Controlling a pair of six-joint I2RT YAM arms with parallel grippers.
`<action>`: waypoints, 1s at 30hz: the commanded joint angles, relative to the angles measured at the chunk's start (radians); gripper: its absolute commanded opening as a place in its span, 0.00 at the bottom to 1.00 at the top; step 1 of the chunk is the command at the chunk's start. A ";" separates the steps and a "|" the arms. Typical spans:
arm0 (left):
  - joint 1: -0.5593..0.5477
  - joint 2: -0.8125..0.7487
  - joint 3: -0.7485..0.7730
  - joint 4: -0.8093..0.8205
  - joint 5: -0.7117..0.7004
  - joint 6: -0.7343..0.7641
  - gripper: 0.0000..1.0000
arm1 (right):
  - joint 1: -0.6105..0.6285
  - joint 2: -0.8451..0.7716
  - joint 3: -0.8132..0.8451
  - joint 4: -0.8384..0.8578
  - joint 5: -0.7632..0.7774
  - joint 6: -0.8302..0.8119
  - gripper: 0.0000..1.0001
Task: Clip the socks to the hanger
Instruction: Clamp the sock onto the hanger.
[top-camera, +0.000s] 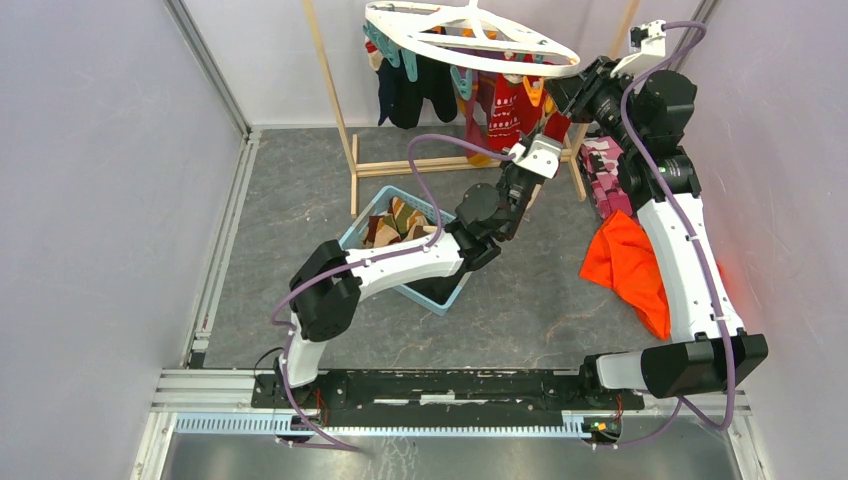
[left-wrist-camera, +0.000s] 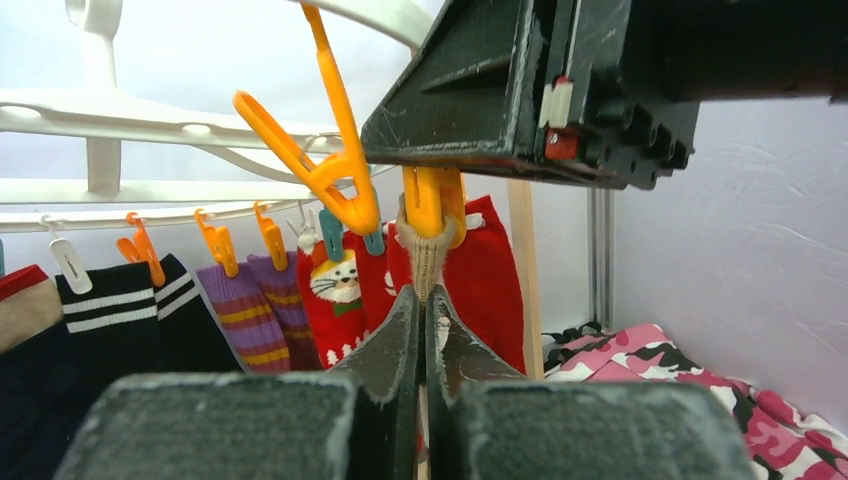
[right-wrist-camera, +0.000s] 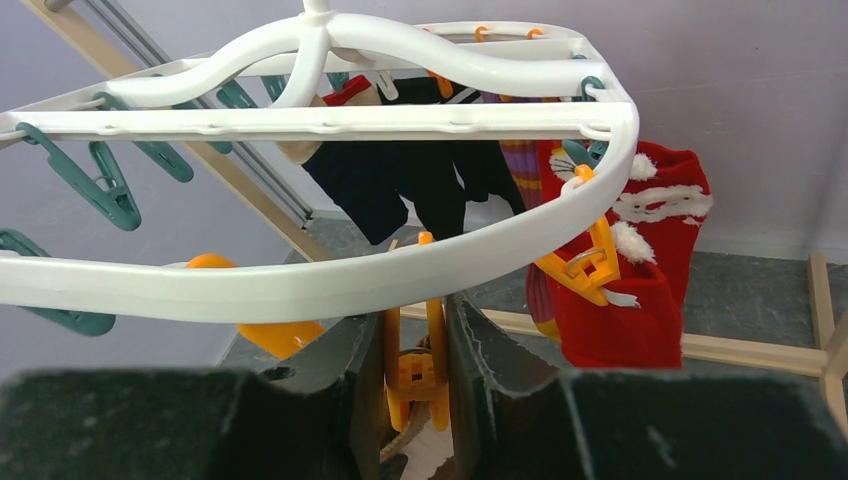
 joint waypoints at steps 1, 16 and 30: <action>-0.020 0.013 0.059 0.025 -0.042 -0.013 0.02 | 0.007 0.001 0.006 -0.040 0.048 0.006 0.13; -0.038 0.019 0.095 -0.031 -0.078 -0.077 0.02 | 0.011 -0.006 -0.003 -0.039 0.048 -0.006 0.22; -0.039 0.014 0.089 -0.051 -0.072 -0.108 0.02 | 0.011 -0.029 -0.003 -0.026 0.042 -0.041 0.51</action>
